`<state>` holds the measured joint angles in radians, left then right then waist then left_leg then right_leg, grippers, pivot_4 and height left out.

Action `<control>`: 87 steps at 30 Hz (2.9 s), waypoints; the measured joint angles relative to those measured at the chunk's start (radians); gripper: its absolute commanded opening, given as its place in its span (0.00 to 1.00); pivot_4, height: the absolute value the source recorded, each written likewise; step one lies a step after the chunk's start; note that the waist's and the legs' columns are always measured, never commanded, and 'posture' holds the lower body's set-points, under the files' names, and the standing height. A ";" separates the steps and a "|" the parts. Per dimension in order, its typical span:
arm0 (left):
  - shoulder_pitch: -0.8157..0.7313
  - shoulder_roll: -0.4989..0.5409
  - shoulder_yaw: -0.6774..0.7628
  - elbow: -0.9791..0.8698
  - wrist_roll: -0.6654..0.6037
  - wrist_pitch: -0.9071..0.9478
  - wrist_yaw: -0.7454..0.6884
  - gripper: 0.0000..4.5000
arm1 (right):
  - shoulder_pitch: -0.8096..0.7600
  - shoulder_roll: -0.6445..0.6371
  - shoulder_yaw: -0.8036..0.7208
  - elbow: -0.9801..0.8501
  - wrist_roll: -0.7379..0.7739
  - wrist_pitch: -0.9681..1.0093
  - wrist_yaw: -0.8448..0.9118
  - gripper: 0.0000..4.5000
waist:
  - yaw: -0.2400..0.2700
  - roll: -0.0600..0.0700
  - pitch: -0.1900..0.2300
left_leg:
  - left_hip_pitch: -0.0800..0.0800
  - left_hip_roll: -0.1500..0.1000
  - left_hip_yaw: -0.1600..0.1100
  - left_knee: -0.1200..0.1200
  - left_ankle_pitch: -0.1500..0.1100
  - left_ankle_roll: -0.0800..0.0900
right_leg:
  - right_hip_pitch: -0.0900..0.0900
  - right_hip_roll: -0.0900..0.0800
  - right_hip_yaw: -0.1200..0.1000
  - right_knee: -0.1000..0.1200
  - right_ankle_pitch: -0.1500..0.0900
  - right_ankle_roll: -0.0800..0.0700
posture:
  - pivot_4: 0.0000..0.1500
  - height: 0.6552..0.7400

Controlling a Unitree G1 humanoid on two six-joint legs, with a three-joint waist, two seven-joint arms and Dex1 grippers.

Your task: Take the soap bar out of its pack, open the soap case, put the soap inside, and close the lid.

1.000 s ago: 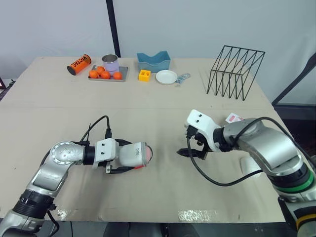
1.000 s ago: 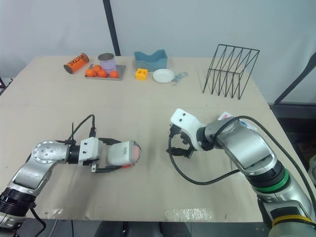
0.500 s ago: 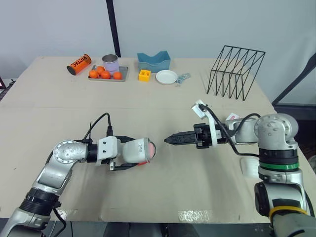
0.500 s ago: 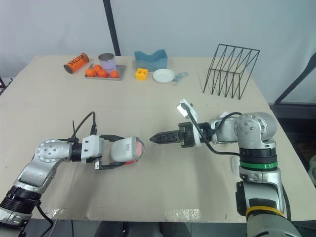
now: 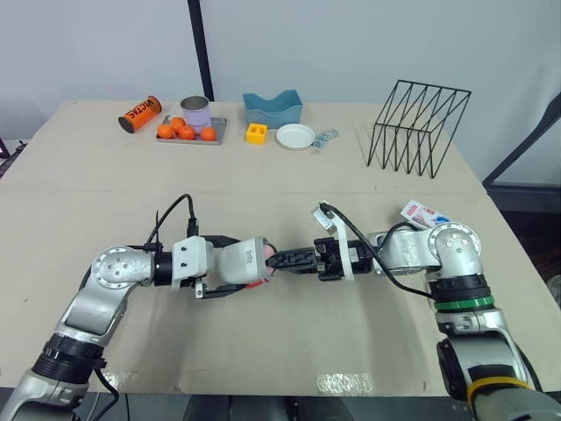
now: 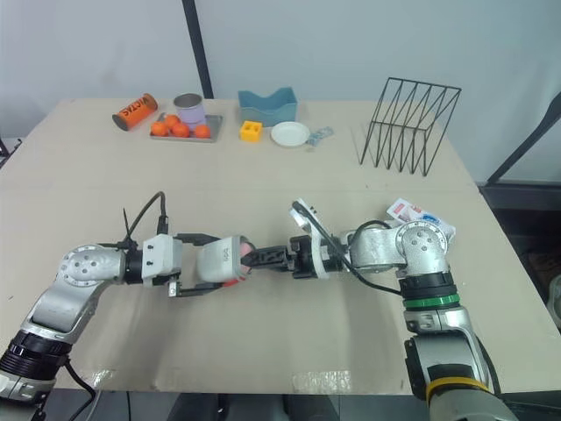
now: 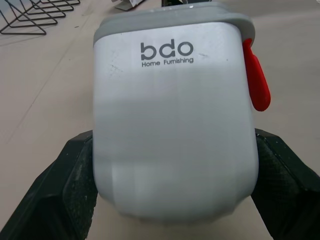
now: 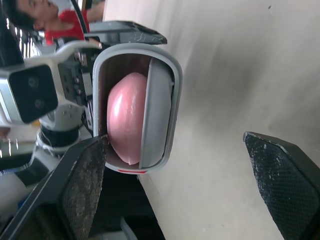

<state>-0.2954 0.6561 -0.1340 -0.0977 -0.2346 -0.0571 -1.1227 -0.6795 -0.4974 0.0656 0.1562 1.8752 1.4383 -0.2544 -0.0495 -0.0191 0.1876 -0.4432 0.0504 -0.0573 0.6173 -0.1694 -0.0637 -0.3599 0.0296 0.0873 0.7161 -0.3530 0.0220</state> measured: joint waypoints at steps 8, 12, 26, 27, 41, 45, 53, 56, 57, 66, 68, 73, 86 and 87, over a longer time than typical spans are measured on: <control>-0.004 -0.001 0.011 0.009 0.003 -0.001 0.000 0.79 | 0.031 -0.001 0.019 -0.058 0.055 -0.092 -0.068 0.99 | 0.001 0.000 0.000 | -0.003 0.001 0.001 0.000 0.000 0.000 | -0.004 0.000 0.001 0.001 0.000 0.000 | 1.00 1.00; 0.000 -0.001 -0.011 0.012 0.019 -0.011 -0.014 0.79 | 0.060 -0.045 0.045 -0.084 0.066 -0.096 -0.067 0.99 | 0.001 0.000 0.000 | -0.004 0.001 0.001 0.000 0.000 0.000 | -0.005 0.000 0.001 0.001 0.000 0.000 | 1.00 1.00; 0.001 0.003 -0.013 0.049 0.031 -0.035 -0.023 0.79 | 0.086 -0.098 0.045 -0.094 0.072 -0.120 0.012 0.99 | 0.001 0.000 0.000 | -0.004 0.001 0.001 0.000 0.000 0.000 | -0.005 0.001 0.002 0.001 0.000 0.000 | 1.00 1.00; 0.001 0.004 -0.013 0.049 0.031 -0.036 -0.024 0.79 | 0.085 -0.093 0.044 -0.097 0.072 -0.124 0.019 0.99 | 0.001 0.000 0.000 | -0.004 0.001 0.001 0.000 0.000 0.000 | -0.005 0.001 0.002 0.001 0.000 0.000 | 1.00 1.00; 0.003 0.009 -0.013 0.049 0.035 -0.045 -0.024 0.79 | 0.080 -0.068 0.127 -0.164 0.073 -0.149 0.011 0.99 | 0.001 0.000 0.000 | -0.004 0.001 0.001 0.000 0.000 0.000 | -0.005 0.001 0.001 0.001 0.000 0.000 | 1.00 1.00; 0.003 0.009 -0.013 0.048 0.035 -0.045 -0.023 0.79 | 0.083 -0.068 0.130 -0.164 0.073 -0.162 -0.006 0.99 | 0.001 0.000 0.000 | -0.004 0.001 0.001 0.000 0.000 0.000 | -0.005 0.001 0.001 0.001 0.000 0.000 | 1.00 1.00; 0.003 0.006 -0.015 0.035 0.035 -0.041 -0.021 0.79 | 0.080 -0.033 0.130 -0.163 0.073 -0.194 -0.036 0.99 | 0.001 0.000 0.000 | -0.004 0.001 0.001 0.000 0.000 0.000 | -0.005 0.001 0.001 0.001 0.000 0.000 | 1.00 1.00; 0.003 0.004 -0.016 0.034 0.035 -0.030 -0.021 0.79 | 0.074 -0.019 0.130 -0.163 0.073 -0.194 -0.038 0.99 | 0.001 0.000 0.000 | -0.004 0.001 0.001 0.000 0.000 0.000 | -0.006 0.001 0.001 0.001 0.000 0.000 | 1.00 1.00; 0.003 0.002 -0.016 0.034 0.035 -0.027 -0.021 0.79 | 0.072 -0.017 0.130 -0.163 0.073 -0.194 -0.038 0.99 | 0.001 0.000 0.000 | -0.004 0.001 0.001 0.000 0.000 0.000 | -0.006 0.001 0.001 0.001 0.000 0.000 | 1.00 1.00; 0.003 -0.002 -0.018 0.004 0.030 0.007 -0.021 0.79 | 0.066 0.002 0.146 -0.163 0.073 -0.203 -0.057 0.99 | 0.001 0.000 0.000 | -0.004 0.001 0.001 0.000 0.000 0.000 | -0.006 0.001 0.001 0.001 0.000 0.000 | 1.00 1.00; 0.003 -0.004 -0.018 0.002 0.029 0.018 -0.021 0.79 | 0.062 0.003 0.154 -0.163 0.073 -0.205 -0.057 0.99 | 0.001 0.000 0.000 | -0.004 0.001 0.001 0.000 0.000 0.000 | -0.006 0.001 0.001 0.001 0.000 0.000 | 1.00 1.00; 0.003 -0.004 -0.018 0.001 0.029 0.034 -0.020 0.79 | 0.043 0.003 0.158 -0.163 0.073 -0.210 -0.058 0.90 | 0.001 0.000 0.000 | -0.004 0.001 0.001 0.000 0.000 0.000 | -0.006 0.001 0.001 0.001 0.000 0.000 | 1.00 1.00; -0.002 -0.004 -0.012 -0.001 0.031 0.019 -0.003 0.79 | 0.041 0.002 0.167 -0.155 0.076 -0.241 -0.072 0.46 | 0.001 0.000 0.000 | -0.004 0.001 0.001 0.000 0.000 0.000 | -0.006 0.001 0.001 0.001 0.000 -0.001 | 1.00 1.00; -0.002 -0.004 -0.012 -0.001 0.032 0.018 -0.003 0.79 | 0.041 0.004 0.167 -0.154 0.076 -0.241 -0.073 0.46 | 0.001 0.000 0.000 | -0.004 0.001 0.001 0.000 0.000 0.000 | -0.006 0.001 0.001 0.001 0.000 -0.001 | 1.00 1.00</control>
<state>-0.2970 0.6521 -0.1460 -0.0983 -0.2028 -0.0389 -1.1255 -0.6386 -0.4938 0.2330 0.0019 1.9511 1.1968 -0.3269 -0.0483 -0.0191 0.1876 -0.4475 0.0519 -0.0562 0.6173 -0.1693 -0.0638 -0.3657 0.0305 0.0887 0.7175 -0.3527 0.0214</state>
